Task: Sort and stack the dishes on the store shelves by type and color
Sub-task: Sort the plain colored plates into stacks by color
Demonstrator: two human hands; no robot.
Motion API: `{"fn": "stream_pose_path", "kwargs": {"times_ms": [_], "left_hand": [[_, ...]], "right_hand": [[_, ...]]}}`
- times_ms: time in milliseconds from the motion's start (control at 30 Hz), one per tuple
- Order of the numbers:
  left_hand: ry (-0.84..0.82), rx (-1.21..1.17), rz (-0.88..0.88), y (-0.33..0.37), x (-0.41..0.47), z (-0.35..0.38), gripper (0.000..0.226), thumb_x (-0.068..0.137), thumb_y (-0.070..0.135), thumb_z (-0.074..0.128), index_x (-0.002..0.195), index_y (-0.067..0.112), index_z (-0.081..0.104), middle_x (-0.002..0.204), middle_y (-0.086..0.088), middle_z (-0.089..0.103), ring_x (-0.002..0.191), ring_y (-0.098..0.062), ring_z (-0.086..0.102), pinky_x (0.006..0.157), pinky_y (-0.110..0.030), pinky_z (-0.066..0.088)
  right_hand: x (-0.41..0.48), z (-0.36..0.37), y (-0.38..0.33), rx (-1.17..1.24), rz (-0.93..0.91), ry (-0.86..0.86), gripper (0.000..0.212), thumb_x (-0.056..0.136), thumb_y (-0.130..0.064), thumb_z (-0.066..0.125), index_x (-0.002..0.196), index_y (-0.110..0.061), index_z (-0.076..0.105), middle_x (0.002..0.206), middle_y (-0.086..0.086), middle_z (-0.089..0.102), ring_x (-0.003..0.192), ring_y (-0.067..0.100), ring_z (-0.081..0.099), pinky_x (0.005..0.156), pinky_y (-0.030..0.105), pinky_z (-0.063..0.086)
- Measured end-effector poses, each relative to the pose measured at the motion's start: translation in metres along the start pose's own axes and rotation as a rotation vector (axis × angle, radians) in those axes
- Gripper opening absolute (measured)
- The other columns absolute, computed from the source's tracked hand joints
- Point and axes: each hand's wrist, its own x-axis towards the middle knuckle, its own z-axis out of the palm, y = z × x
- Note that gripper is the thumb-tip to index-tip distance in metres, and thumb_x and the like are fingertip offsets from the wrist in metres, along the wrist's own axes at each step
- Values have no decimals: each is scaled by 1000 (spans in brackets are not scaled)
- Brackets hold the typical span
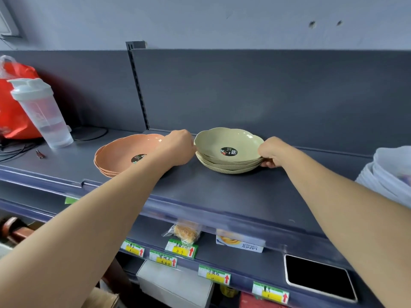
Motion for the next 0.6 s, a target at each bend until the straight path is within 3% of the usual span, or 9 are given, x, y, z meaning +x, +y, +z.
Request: {"fn": "stream_pose_path", "kwargs": {"times_ms": [100, 267, 433, 533, 600], "left_hand": [[-26, -55, -10, 13, 6, 6, 31, 94, 24, 45, 67, 8, 43, 65, -4, 43, 67, -28, 41, 48, -26, 27], [-129, -97, 9, 34, 4, 14, 39, 92, 20, 47, 58, 11, 31, 60, -3, 36, 51, -19, 30, 47, -25, 23], [-33, 30, 86, 57, -4, 12, 33, 90, 9, 47, 61, 11, 32, 70, -5, 42, 75, -29, 44, 55, -27, 32], [-15, -22, 198, 86, -7, 9, 32, 91, 14, 49, 62, 10, 35, 68, -5, 42, 75, -31, 44, 51, -27, 29], [-11, -95, 301, 111, -11, 10, 25, 92, 20, 50, 71, 6, 47, 72, -5, 49, 75, -31, 47, 54, -27, 34]], "right_hand": [[-16, -15, 15, -45, 31, 33, 23, 90, -1, 34, 100, -6, 54, 72, 11, 57, 47, 18, 54, 29, 8, 29], [-41, -32, 34, -107, 41, 38, 23, 89, -2, 31, 94, -6, 54, 64, 12, 59, 45, 17, 54, 33, 12, 27], [-66, -46, 38, -179, -44, 202, 29, 91, -24, 45, 68, -7, 50, 56, 10, 58, 44, 22, 51, 43, 22, 36], [-82, -61, 36, -200, -106, 328, 34, 90, -24, 51, 60, -8, 46, 57, 7, 56, 54, 26, 53, 48, 24, 38], [-94, -75, 36, -237, -118, 406, 37, 91, -24, 53, 59, -10, 39, 61, 5, 48, 64, 29, 51, 50, 27, 34]]}}
